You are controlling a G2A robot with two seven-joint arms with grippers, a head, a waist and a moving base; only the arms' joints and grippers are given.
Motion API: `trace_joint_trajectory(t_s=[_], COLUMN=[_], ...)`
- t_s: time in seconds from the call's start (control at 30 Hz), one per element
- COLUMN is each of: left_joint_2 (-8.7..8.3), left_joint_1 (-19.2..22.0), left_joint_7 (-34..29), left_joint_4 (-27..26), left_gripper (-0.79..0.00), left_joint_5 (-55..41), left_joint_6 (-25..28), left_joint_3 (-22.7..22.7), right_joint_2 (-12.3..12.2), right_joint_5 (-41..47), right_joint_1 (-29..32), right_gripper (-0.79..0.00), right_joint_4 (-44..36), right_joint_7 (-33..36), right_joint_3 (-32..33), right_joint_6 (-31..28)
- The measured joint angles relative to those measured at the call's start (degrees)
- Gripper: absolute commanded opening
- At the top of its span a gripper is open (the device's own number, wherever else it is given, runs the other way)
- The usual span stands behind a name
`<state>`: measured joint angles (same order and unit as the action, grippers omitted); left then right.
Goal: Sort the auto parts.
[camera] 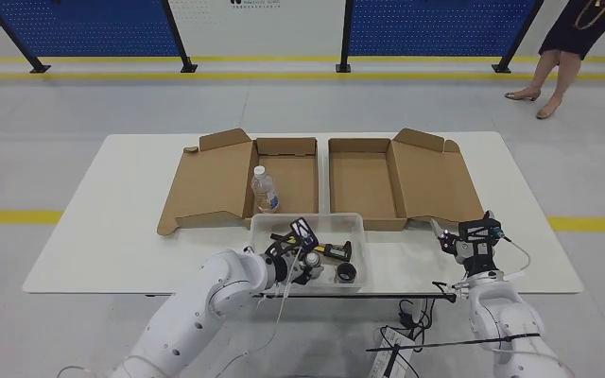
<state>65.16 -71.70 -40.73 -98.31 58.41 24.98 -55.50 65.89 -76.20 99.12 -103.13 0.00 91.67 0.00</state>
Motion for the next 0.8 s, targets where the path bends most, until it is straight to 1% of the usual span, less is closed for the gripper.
trace_joint_trajectory(t_s=[0.27, 0.57, 0.8], left_joint_2=[-0.59, -1.61, -2.49], left_joint_1=[-1.0, -2.9, -6.1], left_joint_7=[0.1, -1.3, -4.6], left_joint_4=[-4.8, -13.5, -21.9], left_gripper=[-0.785, -0.785, -0.785], left_joint_5=[-1.9, -6.5, -14.3], left_joint_6=[-0.3, -0.2, -0.4], left_joint_3=[-3.0, -8.7, -13.3], right_joint_2=[0.0, 0.0, 0.0], right_joint_5=[0.0, 0.0, 0.0], right_joint_1=[0.0, 0.0, 0.0], right_gripper=[0.0, 0.0, 0.0], right_joint_4=[0.0, 0.0, 0.0], right_joint_7=[0.0, 0.0, 0.0], right_joint_3=[0.0, 0.0, 0.0], right_joint_6=[0.0, 0.0, 0.0])
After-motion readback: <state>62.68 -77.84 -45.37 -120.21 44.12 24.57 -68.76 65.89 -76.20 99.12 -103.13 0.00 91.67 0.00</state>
